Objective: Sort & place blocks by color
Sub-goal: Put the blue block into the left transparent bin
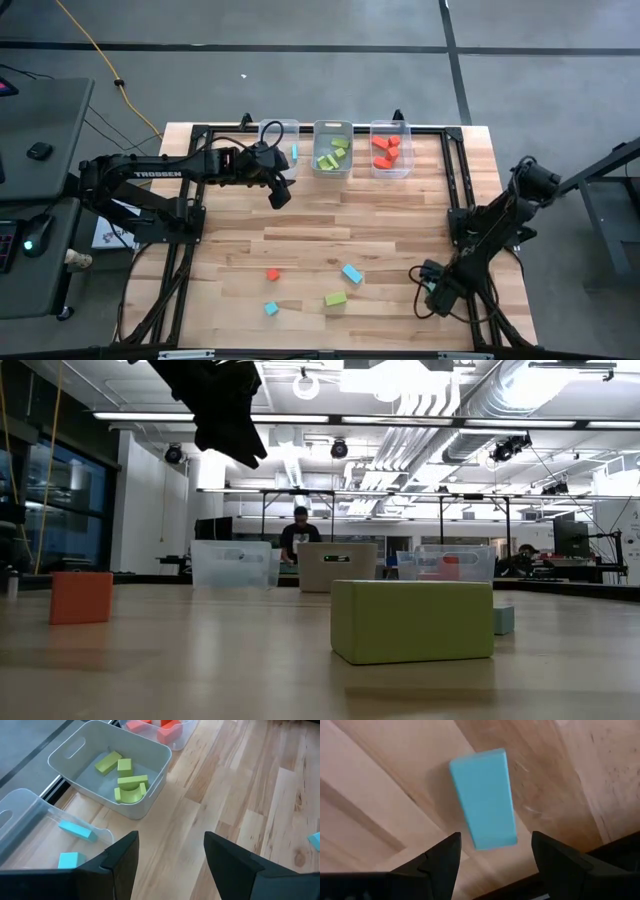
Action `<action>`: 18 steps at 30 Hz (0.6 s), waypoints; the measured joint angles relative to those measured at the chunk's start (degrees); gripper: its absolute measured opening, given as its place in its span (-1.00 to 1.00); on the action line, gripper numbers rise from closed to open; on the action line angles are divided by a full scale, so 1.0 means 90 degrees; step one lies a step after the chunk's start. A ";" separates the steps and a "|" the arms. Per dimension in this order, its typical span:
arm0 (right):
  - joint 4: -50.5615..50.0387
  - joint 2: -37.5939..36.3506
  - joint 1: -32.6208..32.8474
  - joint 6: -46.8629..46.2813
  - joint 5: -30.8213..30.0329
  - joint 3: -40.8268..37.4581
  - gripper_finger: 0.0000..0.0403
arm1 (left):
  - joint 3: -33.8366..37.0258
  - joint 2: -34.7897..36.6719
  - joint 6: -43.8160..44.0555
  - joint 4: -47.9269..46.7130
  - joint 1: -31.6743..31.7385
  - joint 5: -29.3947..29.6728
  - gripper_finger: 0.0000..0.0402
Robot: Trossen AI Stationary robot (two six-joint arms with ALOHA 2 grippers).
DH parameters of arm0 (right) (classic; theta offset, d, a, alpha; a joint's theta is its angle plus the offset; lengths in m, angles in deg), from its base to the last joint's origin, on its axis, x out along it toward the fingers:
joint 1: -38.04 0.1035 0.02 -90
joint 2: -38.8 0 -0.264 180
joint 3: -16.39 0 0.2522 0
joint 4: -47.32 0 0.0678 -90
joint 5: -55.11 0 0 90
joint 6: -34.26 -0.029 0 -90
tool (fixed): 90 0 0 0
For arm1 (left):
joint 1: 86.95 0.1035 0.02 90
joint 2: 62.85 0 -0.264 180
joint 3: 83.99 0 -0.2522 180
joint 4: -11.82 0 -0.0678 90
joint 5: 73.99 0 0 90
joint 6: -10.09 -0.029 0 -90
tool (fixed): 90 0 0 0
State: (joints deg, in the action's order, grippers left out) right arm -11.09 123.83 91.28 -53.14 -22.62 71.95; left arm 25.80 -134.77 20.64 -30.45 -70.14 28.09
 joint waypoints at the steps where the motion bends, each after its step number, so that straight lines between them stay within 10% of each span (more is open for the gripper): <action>1: 0.0003 0.0054 0.0015 0.0007 0.0002 0.0000 0.16 | 0.0000 0.0000 0.0000 0.0001 0.0000 0.0000 0.01; 18: 0.0236 0.0269 0.0013 0.0046 -0.0223 0.0000 0.00 | 0.0000 0.0000 0.0000 0.0002 0.0000 0.0002 0.01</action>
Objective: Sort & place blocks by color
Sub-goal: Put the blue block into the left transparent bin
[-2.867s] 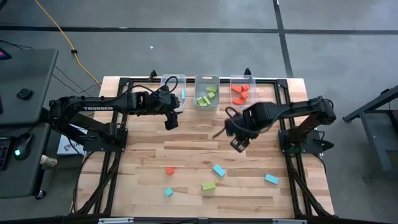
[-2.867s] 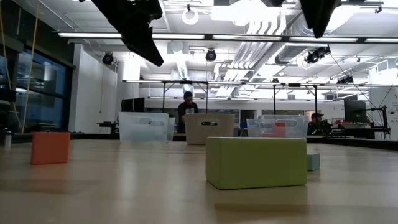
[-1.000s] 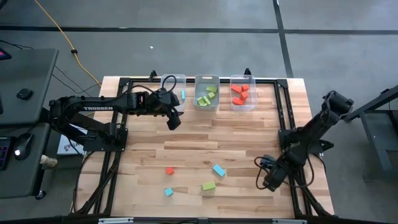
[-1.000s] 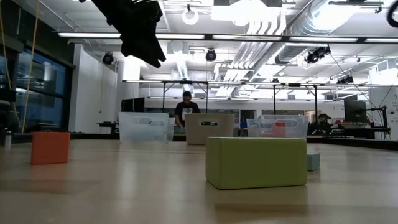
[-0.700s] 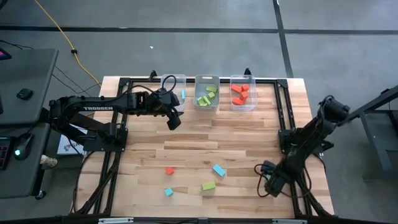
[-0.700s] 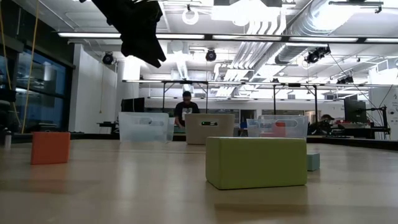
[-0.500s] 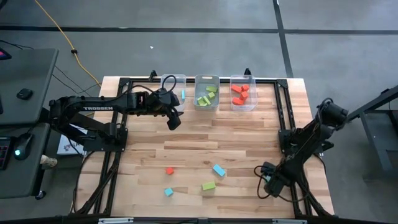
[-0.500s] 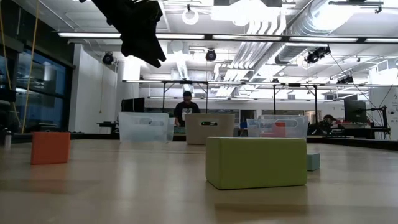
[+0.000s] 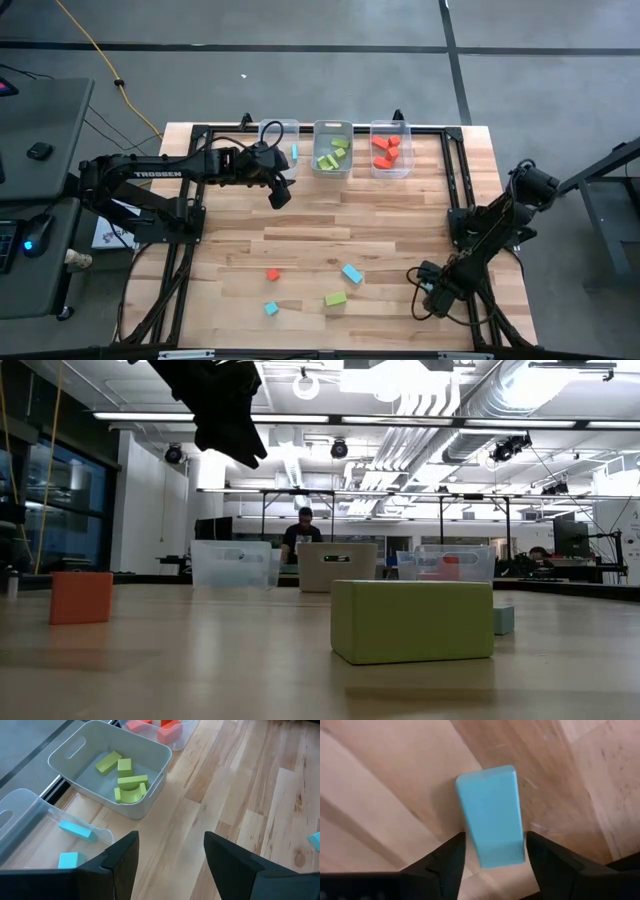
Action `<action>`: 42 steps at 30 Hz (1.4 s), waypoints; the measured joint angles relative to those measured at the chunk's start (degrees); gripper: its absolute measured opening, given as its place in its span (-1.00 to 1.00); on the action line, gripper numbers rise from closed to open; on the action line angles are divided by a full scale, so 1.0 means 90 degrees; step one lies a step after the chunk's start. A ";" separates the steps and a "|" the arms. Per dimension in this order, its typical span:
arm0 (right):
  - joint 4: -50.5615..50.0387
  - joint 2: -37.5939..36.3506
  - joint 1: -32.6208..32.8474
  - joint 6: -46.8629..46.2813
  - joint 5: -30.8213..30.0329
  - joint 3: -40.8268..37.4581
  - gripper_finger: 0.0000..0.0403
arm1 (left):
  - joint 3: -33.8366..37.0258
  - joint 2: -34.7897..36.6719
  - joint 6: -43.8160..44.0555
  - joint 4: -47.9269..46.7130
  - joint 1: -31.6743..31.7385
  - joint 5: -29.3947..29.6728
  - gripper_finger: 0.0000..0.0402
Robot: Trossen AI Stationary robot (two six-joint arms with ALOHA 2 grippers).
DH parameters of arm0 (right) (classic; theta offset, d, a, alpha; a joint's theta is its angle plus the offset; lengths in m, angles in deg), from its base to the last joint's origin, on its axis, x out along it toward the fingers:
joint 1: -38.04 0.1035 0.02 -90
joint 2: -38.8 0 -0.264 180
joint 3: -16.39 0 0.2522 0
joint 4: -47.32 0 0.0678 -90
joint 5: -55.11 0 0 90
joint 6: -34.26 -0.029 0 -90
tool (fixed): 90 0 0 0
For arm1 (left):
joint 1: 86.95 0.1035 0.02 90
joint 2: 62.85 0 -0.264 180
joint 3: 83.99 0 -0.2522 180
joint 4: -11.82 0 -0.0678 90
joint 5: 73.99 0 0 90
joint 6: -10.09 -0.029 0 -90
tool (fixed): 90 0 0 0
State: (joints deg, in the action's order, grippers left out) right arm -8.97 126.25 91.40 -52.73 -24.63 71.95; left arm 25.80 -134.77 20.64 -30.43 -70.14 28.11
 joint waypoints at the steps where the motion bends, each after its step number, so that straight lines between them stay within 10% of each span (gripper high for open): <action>1: 0.0004 0.0052 0.0000 -0.0014 0.0005 0.0000 -0.05 | 0.0000 0.0000 0.0000 0.0000 0.0000 0.0000 0.01; 17: 0.0315 -0.0067 -0.0206 -0.0363 0.0151 -0.0006 -0.47 | 0.0000 0.0000 -0.0016 -0.0021 -0.0002 -0.0012 0.02; 28: 0.0720 -0.1084 -0.0683 -0.0998 -0.1302 0.0006 -0.47 | 0.0000 0.0000 0.0016 0.0004 -0.0002 -0.0506 0.02; 42: 0.0841 -0.1854 -0.2784 0.1025 -0.2988 0.0626 -0.47 | 0.0000 0.0000 0.2993 0.1402 0.0008 -0.0794 0.02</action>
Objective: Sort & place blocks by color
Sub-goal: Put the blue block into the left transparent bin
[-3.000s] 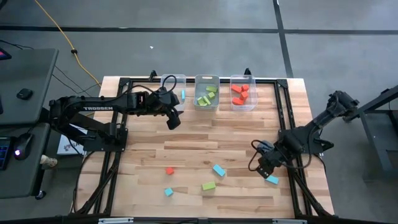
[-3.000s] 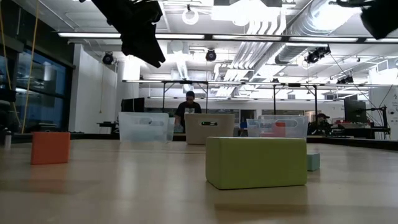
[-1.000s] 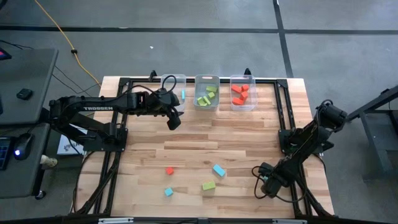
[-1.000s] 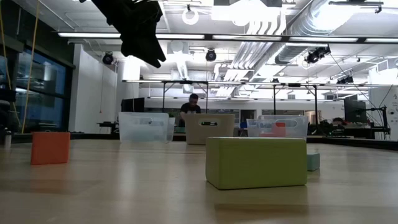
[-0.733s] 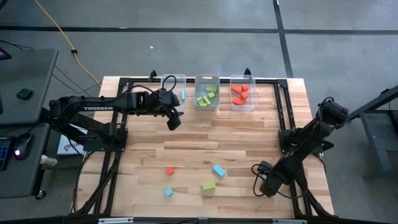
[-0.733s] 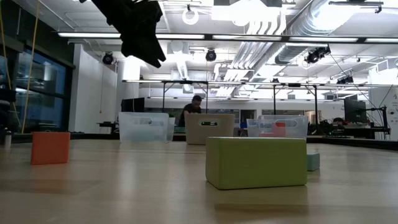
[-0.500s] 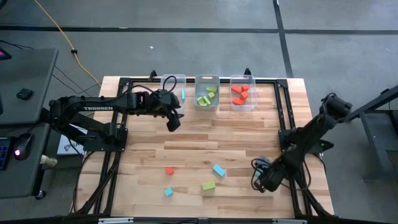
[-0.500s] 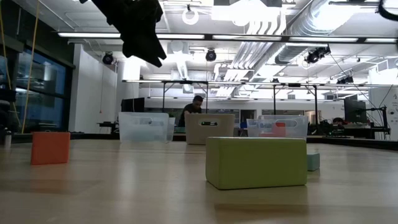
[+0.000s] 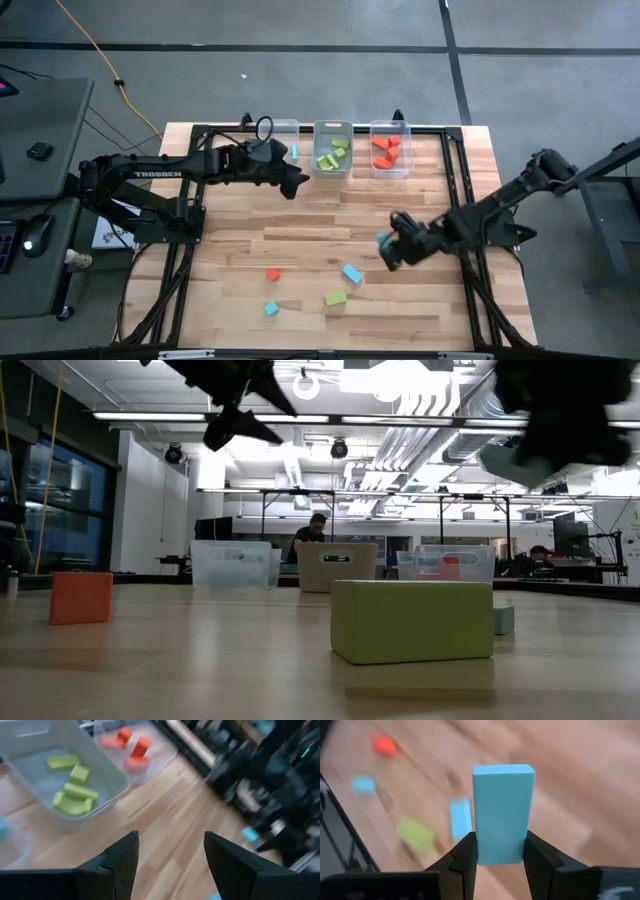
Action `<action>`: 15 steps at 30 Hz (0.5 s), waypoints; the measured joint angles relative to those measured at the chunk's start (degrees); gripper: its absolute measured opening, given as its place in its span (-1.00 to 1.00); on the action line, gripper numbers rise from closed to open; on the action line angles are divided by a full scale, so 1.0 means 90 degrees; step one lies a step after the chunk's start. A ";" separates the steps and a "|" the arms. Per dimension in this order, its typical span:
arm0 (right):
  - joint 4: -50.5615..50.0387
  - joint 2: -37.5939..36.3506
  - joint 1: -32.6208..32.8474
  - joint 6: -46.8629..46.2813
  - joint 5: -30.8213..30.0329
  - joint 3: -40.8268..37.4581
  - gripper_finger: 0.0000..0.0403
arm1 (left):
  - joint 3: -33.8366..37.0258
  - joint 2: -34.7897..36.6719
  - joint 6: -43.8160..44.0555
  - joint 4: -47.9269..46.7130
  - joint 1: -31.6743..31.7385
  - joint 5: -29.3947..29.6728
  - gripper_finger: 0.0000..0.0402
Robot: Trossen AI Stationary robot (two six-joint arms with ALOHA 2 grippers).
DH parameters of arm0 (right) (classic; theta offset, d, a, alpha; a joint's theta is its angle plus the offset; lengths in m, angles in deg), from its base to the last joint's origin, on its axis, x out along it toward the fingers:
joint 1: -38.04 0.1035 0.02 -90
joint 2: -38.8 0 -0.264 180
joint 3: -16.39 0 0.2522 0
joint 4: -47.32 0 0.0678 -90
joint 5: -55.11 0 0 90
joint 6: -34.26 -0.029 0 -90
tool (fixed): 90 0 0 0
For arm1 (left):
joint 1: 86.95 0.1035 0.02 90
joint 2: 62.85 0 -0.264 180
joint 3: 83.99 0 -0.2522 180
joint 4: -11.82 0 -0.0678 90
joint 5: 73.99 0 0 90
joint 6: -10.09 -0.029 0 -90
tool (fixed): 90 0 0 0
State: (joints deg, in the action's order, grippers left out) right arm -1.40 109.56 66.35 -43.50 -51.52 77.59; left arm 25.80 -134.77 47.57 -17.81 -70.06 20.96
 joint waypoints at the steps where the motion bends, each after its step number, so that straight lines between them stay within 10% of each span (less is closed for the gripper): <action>1: 0.0000 0.0000 -0.0189 0.0255 -0.0112 0.0119 -0.47 | 0.0000 0.0000 0.0161 0.0170 0.0020 -0.0001 0.02; 15: -0.0079 0.0192 -0.2599 0.3182 -0.1709 0.1931 -0.47 | 0.0000 0.0000 0.0666 0.1562 0.0586 0.0022 0.02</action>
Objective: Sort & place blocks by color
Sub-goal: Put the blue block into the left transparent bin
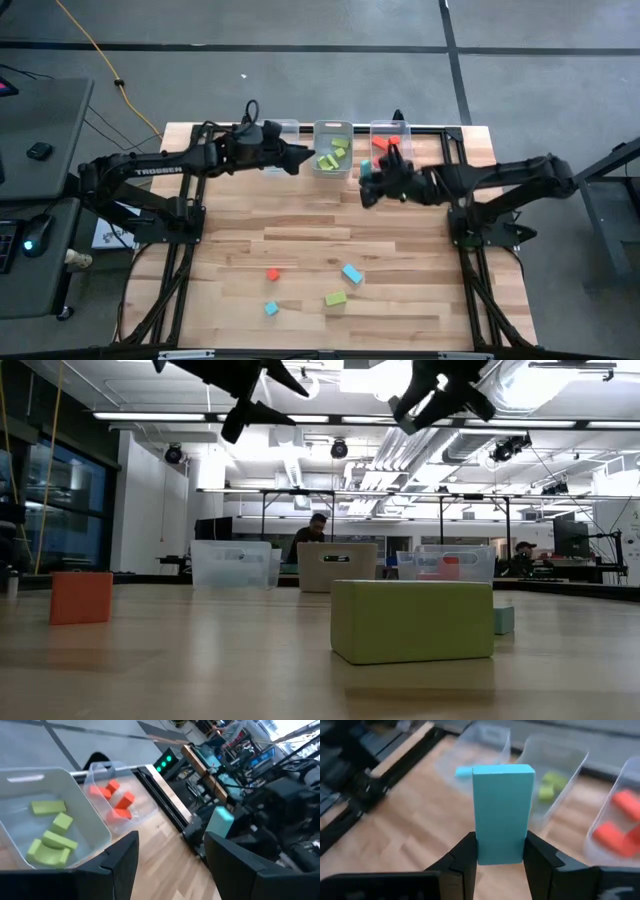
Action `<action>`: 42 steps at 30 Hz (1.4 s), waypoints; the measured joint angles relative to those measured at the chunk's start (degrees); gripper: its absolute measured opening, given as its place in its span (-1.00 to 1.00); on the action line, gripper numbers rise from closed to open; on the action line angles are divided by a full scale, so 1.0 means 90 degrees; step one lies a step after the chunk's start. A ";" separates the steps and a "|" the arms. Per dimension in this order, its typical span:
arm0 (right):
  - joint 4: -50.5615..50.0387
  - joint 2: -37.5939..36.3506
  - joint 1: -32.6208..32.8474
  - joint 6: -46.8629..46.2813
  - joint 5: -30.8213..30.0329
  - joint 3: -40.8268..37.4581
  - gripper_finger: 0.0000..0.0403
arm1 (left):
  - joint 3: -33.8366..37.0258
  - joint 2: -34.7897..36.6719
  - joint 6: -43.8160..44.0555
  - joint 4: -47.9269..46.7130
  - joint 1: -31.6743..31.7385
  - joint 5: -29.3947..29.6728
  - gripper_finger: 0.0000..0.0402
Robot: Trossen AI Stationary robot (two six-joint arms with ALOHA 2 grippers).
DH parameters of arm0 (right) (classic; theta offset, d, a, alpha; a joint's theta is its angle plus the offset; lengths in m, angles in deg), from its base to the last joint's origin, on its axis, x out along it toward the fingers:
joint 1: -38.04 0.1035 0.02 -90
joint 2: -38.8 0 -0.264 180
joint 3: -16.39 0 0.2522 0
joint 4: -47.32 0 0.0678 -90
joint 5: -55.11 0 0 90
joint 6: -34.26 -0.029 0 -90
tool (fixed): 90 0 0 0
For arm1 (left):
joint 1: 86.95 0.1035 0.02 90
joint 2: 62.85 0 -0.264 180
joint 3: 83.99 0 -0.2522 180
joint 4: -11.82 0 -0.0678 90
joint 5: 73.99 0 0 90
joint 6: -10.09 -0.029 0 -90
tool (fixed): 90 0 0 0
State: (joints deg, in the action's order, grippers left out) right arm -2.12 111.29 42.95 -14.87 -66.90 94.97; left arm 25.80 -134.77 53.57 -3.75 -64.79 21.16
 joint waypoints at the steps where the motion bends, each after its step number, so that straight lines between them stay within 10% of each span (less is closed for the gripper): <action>1: 0.0013 0.0055 -0.0134 0.0156 -0.0042 0.0093 -0.47 | 0.0000 0.0000 -0.0076 0.0005 0.0049 -0.0002 0.02; 21: 0.0179 0.2695 -0.0771 0.3231 -0.0228 0.2173 -0.47 | 0.0000 -0.0007 -0.1517 -0.0170 0.0435 -0.0757 0.02; 42: -0.0112 0.3387 -0.0807 0.5171 0.1034 0.2752 -0.47 | 0.0000 -0.0008 -0.0197 -0.1517 0.0570 -0.2281 0.02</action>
State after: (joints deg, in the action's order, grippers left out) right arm -3.13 141.78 35.69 31.67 -57.59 119.73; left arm 25.80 -134.84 51.79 -17.40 -59.67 0.62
